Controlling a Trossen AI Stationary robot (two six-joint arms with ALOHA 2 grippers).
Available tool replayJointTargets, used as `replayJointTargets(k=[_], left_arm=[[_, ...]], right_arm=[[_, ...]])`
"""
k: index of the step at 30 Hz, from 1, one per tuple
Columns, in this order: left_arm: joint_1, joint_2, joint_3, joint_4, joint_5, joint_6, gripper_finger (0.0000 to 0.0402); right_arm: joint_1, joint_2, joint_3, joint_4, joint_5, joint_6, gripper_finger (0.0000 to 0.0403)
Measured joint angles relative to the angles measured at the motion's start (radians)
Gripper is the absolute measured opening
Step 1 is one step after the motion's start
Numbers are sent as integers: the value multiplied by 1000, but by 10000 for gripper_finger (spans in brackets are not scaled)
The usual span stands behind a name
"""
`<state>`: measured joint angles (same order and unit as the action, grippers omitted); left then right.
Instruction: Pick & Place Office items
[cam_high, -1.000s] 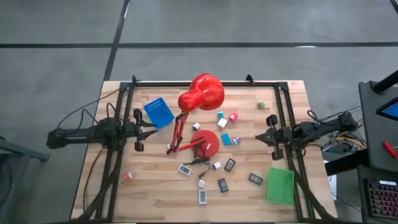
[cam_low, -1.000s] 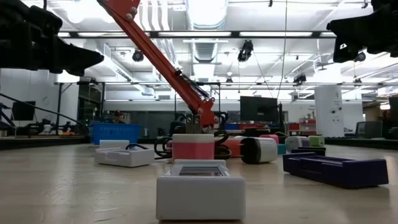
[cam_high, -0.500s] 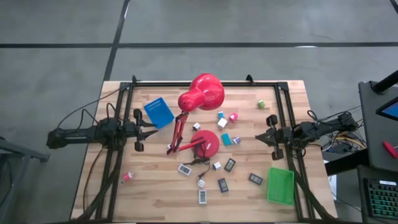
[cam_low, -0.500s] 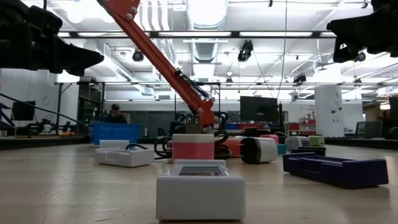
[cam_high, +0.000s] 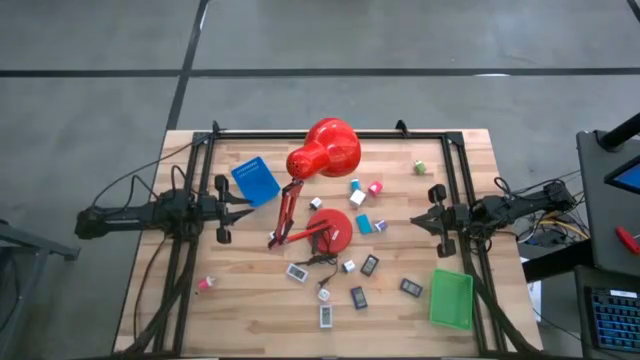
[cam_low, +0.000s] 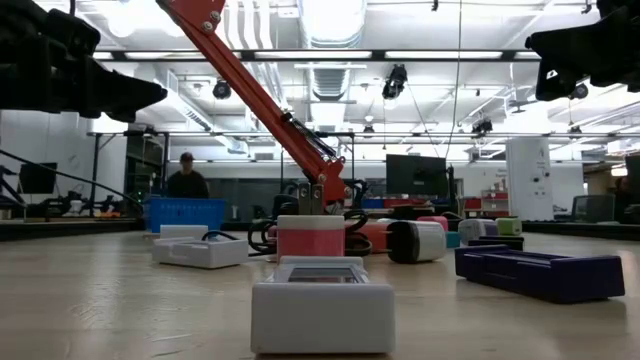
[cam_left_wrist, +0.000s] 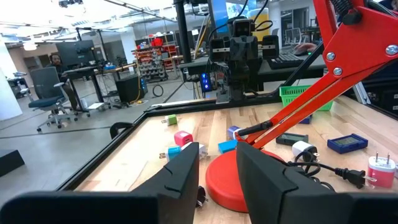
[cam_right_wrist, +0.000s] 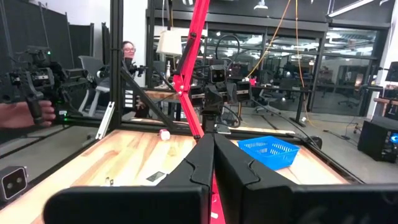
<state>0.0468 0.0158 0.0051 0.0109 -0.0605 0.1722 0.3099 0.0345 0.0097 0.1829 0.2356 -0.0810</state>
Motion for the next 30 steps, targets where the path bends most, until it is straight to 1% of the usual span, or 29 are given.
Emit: replayJointTargets(k=[9, 16, 30], left_arm=[[0, 0, 0, 1, 0, -2, 110], [0, 0, -1, 14, -3, -157, 110], [0, 0, -1, 32, -2, -166, 110]], right_arm=[[0, 0, 0, 0, 0, 0, 8], [0, 0, 0, 0, 0, 2, 8], [0, 0, 0, 11, 0, 1, 8]])
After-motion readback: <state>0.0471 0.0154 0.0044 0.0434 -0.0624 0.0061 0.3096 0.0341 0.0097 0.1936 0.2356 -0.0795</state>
